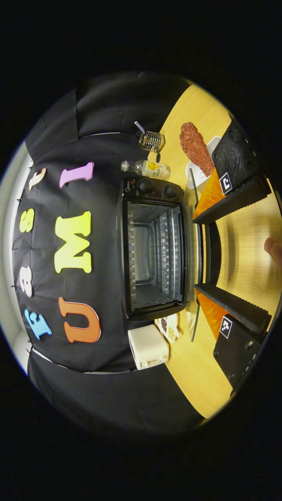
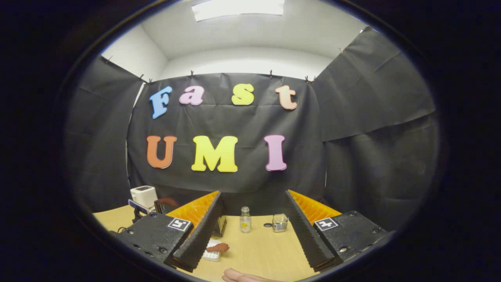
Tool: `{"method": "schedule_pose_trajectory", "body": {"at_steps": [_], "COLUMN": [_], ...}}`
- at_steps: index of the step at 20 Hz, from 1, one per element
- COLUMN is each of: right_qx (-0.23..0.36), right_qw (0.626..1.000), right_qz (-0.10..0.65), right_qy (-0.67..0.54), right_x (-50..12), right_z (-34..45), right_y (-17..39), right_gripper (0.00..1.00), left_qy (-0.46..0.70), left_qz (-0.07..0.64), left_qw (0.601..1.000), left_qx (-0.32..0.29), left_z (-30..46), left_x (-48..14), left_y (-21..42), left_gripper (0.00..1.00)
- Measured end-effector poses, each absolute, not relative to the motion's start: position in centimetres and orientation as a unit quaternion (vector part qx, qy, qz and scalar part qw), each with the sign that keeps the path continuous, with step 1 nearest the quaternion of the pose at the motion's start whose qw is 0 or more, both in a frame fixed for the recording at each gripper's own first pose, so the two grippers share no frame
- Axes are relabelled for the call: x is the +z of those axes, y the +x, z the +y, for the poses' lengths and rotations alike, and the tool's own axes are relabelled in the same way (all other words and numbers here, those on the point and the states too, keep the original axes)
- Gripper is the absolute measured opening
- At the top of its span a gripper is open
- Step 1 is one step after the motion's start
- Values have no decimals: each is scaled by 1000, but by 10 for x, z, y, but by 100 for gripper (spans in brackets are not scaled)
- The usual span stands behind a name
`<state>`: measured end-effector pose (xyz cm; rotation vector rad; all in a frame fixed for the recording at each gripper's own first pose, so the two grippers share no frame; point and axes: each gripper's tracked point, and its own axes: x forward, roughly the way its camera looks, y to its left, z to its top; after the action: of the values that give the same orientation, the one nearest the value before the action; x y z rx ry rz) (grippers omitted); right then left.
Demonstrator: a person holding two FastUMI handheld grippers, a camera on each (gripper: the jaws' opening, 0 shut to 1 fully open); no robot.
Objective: Open the electric oven with the left hand, put the food in, and close the electric oven.
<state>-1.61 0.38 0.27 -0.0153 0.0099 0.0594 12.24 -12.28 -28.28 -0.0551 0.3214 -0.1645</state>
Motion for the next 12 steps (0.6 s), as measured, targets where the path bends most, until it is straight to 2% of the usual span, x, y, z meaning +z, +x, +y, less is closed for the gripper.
{"method": "schedule_pose_trajectory", "body": {"at_steps": [4,7,8,9,10,12], "right_qx": [27,31,33,35,37,40], "right_qw": [1000,999,999,999,999,998], "right_qz": [6,11,16,21,27,39], "right_qy": [-9,-10,-9,-8,-7,-5], "right_x": [-1,-5,-9,-11,-15,-23], "right_z": [1,4,5,6,6,7], "right_y": [-12,-10,-9,-8,-6,-2], "right_gripper": [99,99,96,99,96,100], "left_qy": [-29,-45,-50,-49,-46,-45], "left_qz": [195,250,239,239,240,237], "left_qw": [976,963,965,965,965,966], "left_qx": [-92,-95,-94,-94,-94,-95], "left_z": [-125,-127,-128,-130,-130,-128], "left_x": [-316,-351,-344,-343,-343,-343], "left_y": [110,98,101,101,101,102], "left_gripper": [95,96,96,96,96,96]}}
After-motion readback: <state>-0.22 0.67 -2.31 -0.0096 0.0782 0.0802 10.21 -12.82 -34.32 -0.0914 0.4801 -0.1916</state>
